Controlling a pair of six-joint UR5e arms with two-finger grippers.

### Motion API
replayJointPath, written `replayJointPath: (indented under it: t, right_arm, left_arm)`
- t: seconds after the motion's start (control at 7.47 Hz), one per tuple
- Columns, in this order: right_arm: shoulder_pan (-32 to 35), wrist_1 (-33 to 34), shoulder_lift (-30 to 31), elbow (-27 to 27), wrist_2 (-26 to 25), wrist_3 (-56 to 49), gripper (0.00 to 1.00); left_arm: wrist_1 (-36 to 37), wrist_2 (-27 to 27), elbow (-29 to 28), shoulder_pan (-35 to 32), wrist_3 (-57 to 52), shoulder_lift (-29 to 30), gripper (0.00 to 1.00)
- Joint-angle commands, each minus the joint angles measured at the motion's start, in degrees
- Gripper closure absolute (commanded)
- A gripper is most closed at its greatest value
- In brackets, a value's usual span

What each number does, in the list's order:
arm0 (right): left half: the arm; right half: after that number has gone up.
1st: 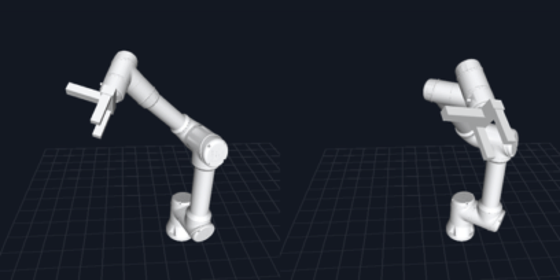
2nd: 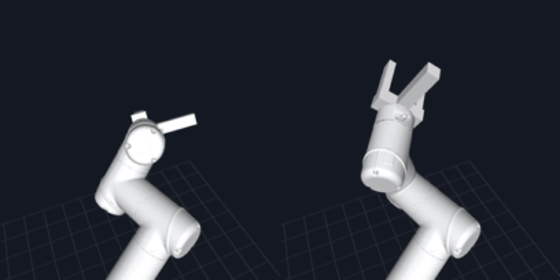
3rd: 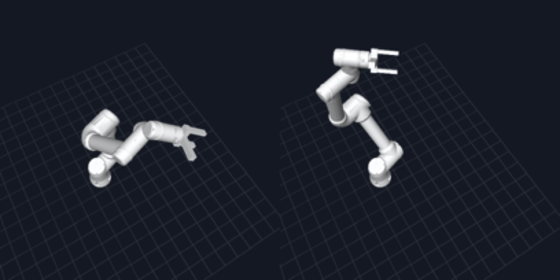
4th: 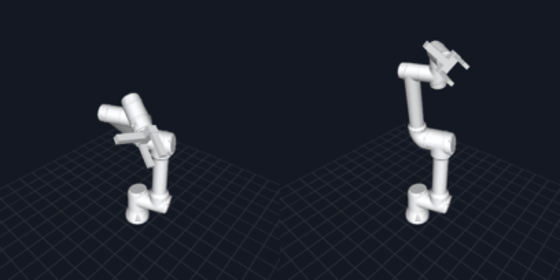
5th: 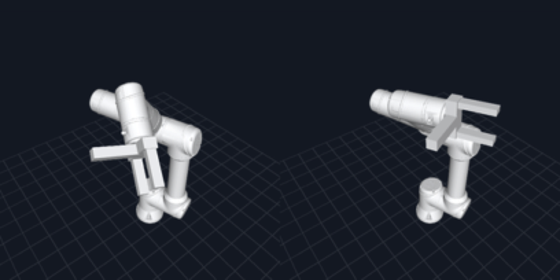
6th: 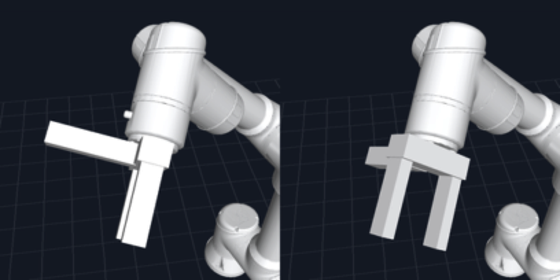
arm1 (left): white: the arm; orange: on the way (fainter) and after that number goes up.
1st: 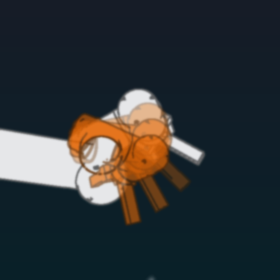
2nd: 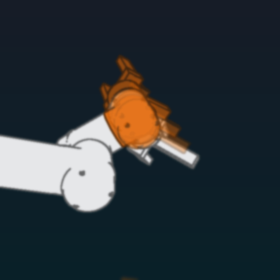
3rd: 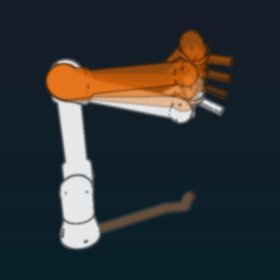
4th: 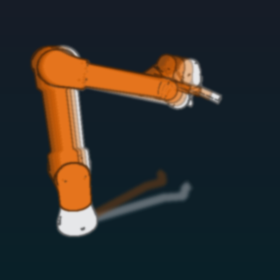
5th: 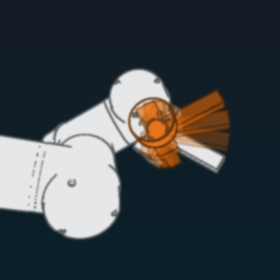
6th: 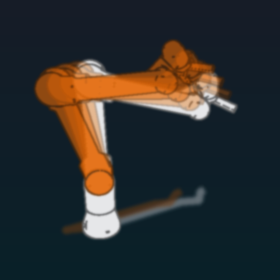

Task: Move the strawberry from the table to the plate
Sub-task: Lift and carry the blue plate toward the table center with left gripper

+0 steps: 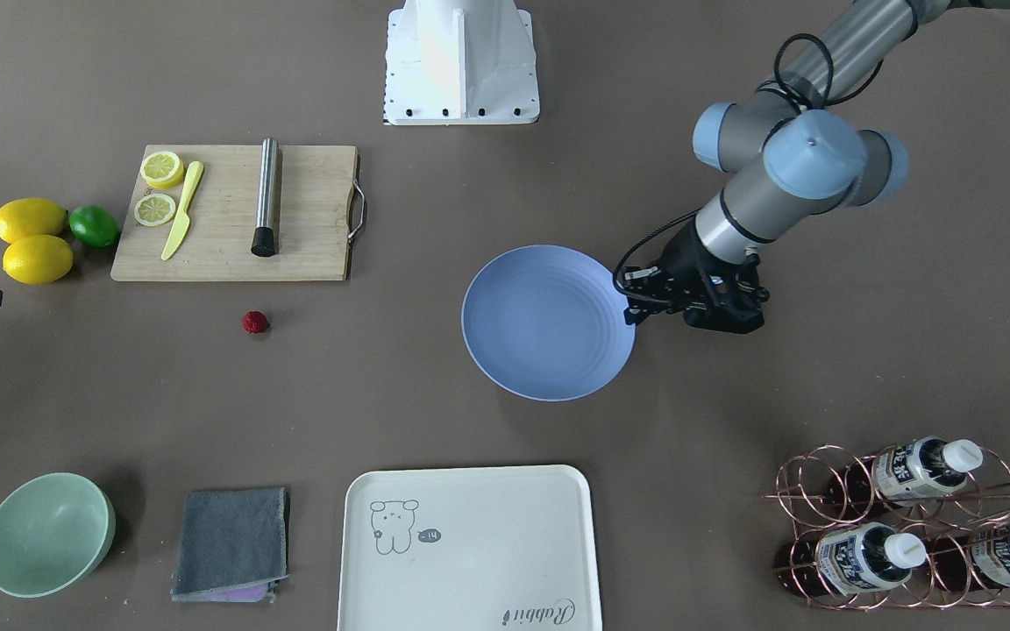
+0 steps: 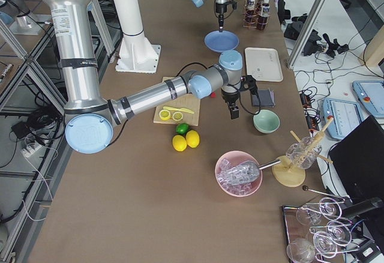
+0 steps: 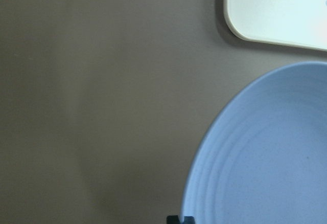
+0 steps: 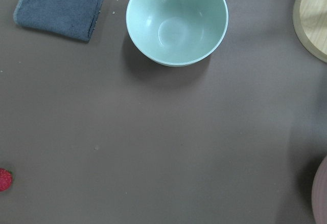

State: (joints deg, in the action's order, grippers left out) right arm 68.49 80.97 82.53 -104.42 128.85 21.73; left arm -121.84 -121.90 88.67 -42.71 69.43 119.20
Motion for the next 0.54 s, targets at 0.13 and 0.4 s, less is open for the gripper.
replayJointPath:
  t: [0.13,0.4]
  right_arm:
    - [-2.2,-0.5,-1.7,1.4,-0.2,4.5,0.00]
    - [-2.2,-0.4,-1.6,1.4,-0.2,4.6,0.00]
  left_arm:
    - [1.7,6.6,-1.7,6.5,2.1,3.2,1.00]
    - [1.7,8.2,-1.8,8.0,2.5,3.2,1.00]
